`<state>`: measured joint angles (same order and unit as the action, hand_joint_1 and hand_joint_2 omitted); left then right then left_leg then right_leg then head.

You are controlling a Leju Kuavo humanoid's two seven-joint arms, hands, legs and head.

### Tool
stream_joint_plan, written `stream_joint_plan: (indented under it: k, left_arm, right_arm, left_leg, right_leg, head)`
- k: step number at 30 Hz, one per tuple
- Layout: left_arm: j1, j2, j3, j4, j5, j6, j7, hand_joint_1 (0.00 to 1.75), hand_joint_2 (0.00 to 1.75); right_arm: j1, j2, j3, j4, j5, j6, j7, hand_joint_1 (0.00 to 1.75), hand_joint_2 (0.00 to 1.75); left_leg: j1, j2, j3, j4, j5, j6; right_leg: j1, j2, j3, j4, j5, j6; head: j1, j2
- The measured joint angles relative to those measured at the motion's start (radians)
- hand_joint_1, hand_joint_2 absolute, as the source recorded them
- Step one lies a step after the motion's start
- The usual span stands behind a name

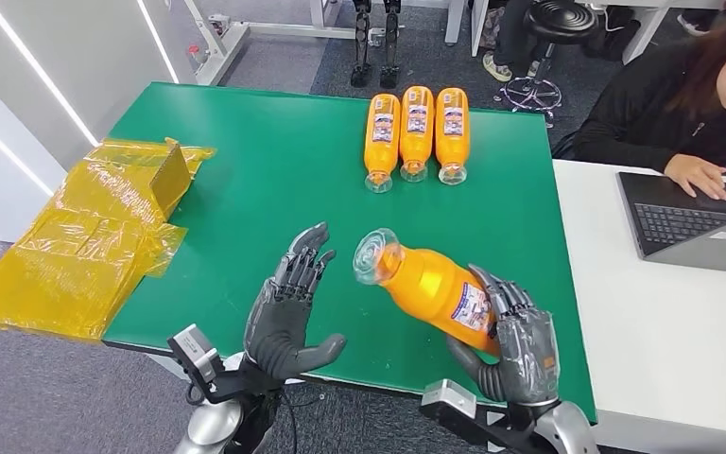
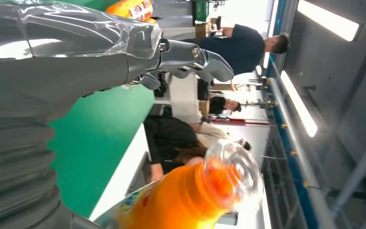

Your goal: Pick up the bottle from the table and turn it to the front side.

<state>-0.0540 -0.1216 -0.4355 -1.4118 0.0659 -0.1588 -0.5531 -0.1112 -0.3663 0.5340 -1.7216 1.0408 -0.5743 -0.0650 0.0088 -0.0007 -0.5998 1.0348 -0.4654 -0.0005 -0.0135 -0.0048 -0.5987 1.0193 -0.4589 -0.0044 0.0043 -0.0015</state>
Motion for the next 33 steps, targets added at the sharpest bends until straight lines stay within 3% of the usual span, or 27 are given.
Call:
stream_joint_plan:
  k: [5,16,29,30,33]
  left_arm:
    - [0.021,0.001,-0.020,-0.032,0.027,-0.017,0.003,0.00,1.75]
    - [0.028,0.009,-0.079,-0.122,0.143,-0.152,0.037,0.00,1.75]
    - [-0.025,0.010,-0.090,-0.116,0.164,-0.116,0.041,0.00,1.75]
    - [-0.032,0.012,-0.089,-0.108,0.168,-0.110,0.040,0.07,1.75]
    - [-0.049,0.015,-0.088,-0.085,0.173,-0.098,0.033,1.38,1.75]
  right_arm:
    - [0.025,0.056,0.019,-0.005,-0.015,-0.001,-0.028,1.75,1.75]
    - [0.003,0.182,0.105,0.047,-0.089,0.079,-0.045,1.75,1.75]
    - [-0.066,0.285,0.177,0.163,-0.195,0.121,-0.069,1.75,1.75]
    - [-0.069,0.290,0.179,0.172,-0.196,0.121,-0.069,1.75,1.75]
    - [-0.072,0.298,0.184,0.195,-0.196,0.121,-0.068,1.75,1.75]
  left_leg:
    - [0.000,0.000,0.000,0.000,0.000,0.000]
    - [0.000,0.001,0.000,0.000,0.000,0.000]
    - [0.000,0.001,0.001,0.000,0.001,-0.001]
    - [0.000,0.001,0.001,0.000,0.001,-0.001]
    - [0.000,0.001,0.001,0.000,0.001,-0.001]
  right_leg:
    - [0.000,0.000,0.000,0.000,0.000,0.000]
    - [0.000,0.000,0.000,0.000,0.000,0.000]
    - [0.000,0.000,0.000,0.000,0.000,0.000]
    - [0.000,0.000,0.000,0.000,0.000,0.000]
    - [0.000,0.000,0.000,0.000,0.000,0.000]
  head:
    - [0.000,0.000]
    - [0.000,0.000]
    - [0.000,0.000]
    - [0.000,0.000]
    - [0.000,0.000]
